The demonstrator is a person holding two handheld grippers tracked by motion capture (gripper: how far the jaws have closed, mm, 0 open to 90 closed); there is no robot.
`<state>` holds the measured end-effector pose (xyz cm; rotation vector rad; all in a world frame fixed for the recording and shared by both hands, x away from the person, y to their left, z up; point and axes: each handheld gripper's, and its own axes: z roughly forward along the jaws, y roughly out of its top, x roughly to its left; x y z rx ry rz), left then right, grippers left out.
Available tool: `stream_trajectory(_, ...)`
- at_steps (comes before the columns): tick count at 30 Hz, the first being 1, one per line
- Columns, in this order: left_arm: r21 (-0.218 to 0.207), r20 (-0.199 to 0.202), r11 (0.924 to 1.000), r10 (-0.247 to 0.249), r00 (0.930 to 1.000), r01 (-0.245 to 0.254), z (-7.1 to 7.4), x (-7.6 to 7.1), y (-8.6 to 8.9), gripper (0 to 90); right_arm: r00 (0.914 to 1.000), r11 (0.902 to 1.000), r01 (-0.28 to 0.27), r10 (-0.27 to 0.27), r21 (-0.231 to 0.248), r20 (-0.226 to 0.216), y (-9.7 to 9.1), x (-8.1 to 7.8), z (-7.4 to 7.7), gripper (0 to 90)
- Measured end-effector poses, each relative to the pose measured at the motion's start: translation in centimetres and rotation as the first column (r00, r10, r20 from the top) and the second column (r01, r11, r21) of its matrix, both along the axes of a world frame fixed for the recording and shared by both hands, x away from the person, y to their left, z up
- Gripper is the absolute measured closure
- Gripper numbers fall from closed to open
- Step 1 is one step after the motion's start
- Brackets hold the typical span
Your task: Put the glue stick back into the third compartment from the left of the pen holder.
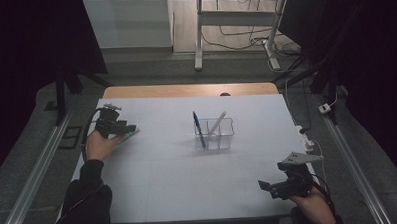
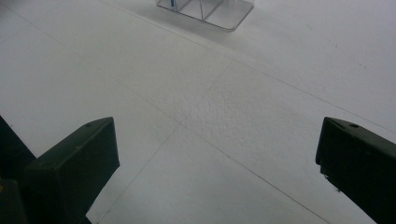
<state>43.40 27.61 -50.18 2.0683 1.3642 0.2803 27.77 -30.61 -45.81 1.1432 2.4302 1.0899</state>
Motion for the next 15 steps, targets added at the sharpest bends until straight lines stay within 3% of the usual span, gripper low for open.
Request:
stream_trajectory(6,0.056,0.012,0.9975,0.044,0.999,-0.044,-0.2,-0.1,0.8,86.3,1.0,1.0,0.0,0.0,0.001,-0.001,0.0,0.0,0.0,0.0)
stream_trajectory(15,0.104,-0.034,0.9906,0.093,0.9951,-0.089,-1.7,0.1,1.5,88.6,1.0,1.0,0.0,0.0,0.001,-0.001,0.0,0.0,0.0,0.0)
